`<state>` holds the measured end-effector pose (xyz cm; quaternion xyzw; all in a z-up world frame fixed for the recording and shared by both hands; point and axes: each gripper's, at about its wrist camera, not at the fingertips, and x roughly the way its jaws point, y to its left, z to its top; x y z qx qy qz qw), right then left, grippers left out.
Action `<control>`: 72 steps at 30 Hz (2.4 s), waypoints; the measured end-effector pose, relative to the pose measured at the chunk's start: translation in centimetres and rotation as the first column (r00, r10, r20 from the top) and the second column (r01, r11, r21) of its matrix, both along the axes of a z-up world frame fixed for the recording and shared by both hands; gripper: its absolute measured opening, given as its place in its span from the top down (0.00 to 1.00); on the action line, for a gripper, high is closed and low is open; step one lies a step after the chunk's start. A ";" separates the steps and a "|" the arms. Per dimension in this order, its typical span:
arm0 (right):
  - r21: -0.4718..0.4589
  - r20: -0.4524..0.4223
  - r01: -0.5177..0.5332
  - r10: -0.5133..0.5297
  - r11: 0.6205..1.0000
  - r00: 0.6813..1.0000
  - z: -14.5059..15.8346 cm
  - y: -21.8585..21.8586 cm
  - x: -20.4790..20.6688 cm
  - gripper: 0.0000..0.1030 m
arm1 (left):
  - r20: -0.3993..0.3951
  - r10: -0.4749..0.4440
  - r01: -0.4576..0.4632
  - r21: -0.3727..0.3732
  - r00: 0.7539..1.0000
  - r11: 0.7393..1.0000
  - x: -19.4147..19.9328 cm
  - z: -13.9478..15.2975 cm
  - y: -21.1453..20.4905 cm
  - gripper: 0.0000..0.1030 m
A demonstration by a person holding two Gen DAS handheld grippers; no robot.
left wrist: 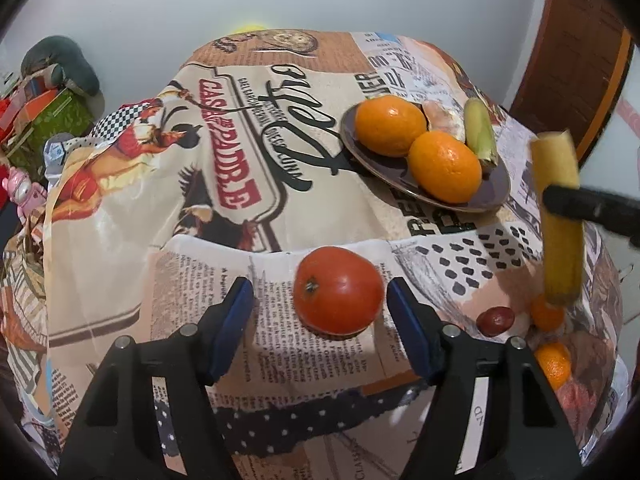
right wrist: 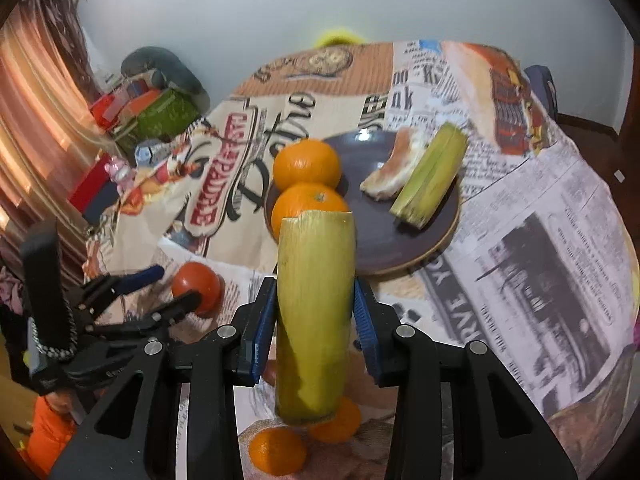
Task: Organize fruits
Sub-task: 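Grasp the second yellow cylinder with the right tool while the left tool grasps the tomato, then carry the cylinder and tomato to the grey plate and release them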
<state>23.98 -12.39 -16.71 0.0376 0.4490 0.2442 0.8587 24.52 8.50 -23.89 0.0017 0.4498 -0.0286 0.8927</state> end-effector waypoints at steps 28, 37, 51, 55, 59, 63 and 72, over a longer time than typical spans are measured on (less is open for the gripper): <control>-0.033 0.117 0.003 0.001 0.999 0.993 2.9 -2.8 2.4 0.68 | 0.092 -0.026 0.028 -0.024 0.995 0.999 1.9 5.4 -3.0 0.52; -0.080 0.088 -0.065 0.072 0.995 0.993 1.2 -0.5 4.9 0.68 | 0.134 -0.034 0.042 -0.054 0.990 0.998 4.2 7.2 -3.9 0.52; -0.075 0.043 -0.058 0.061 0.996 0.997 -0.7 1.7 9.8 0.68 | 0.160 -0.034 0.044 -0.056 0.986 0.997 6.7 7.5 -3.2 0.52; -0.097 0.077 -0.033 0.041 0.995 0.996 -0.5 1.7 9.9 0.64 | 0.153 -0.031 0.040 -0.057 0.988 0.998 7.1 7.2 -3.2 0.52; -0.083 0.095 -0.027 0.035 0.996 0.995 -0.1 0.6 9.3 0.56 | 0.144 -0.036 0.045 -0.060 0.989 0.997 7.4 6.9 -3.5 0.52; -0.076 0.102 -0.017 0.025 0.997 0.994 0.4 -1.2 8.4 0.56 | 0.132 -0.054 0.063 -0.068 0.990 0.996 7.8 6.8 -4.5 0.52; -0.063 0.133 0.029 -0.020 0.998 0.991 1.3 -5.1 7.7 0.52 | 0.106 -0.105 0.112 -0.061 0.989 0.992 9.9 6.8 -8.4 0.52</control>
